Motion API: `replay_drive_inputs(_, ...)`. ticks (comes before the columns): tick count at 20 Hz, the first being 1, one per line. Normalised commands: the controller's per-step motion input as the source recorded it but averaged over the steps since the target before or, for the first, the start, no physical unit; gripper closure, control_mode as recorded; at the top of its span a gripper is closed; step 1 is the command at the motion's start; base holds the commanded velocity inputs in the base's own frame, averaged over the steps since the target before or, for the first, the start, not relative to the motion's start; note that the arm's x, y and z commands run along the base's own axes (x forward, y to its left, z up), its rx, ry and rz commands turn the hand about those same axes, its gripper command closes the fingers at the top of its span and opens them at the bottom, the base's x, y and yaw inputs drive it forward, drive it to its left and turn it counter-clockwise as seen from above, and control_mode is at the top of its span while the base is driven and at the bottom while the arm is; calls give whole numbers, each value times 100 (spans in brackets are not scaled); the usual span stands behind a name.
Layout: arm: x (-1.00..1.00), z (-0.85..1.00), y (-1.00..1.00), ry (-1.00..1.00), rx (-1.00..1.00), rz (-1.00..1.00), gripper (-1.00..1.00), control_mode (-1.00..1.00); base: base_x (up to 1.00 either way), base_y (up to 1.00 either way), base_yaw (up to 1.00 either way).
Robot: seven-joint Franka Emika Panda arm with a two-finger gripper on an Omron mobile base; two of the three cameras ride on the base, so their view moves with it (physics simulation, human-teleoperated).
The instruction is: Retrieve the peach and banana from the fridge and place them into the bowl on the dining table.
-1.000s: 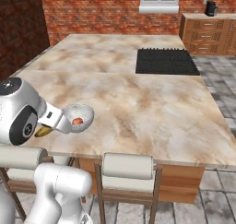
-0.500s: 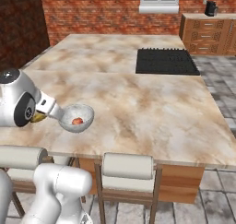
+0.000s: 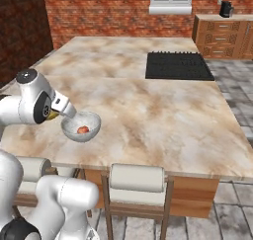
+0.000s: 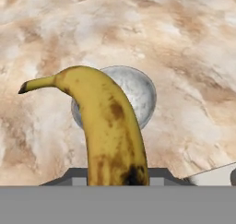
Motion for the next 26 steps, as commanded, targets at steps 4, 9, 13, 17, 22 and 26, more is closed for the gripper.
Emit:
replay_drive_inputs(4, 60, -55, 0, 0, 0, 0, 100, -100, 0, 0, 0)
replay_drive_inputs(9, 57, -59, 0, 5, 0, 0, 100, -100, 0, 0, 0)
replay_drive_inputs(13, 31, -41, 0, 5, 0, 0, 100, -100, 0, 0, 0)
replay_drive_inputs(17, 23, -23, 0, 6, 0, 0, 100, -100, 0, 0, 0)
replay_drive_inputs(22, 20, -8, 3, 6, 0, -1, 100, -100, 0, 0, 0)
replay_drive_inputs(26, 27, -19, 3, 5, 0, -2, 100, -100, 0, 0, 0)
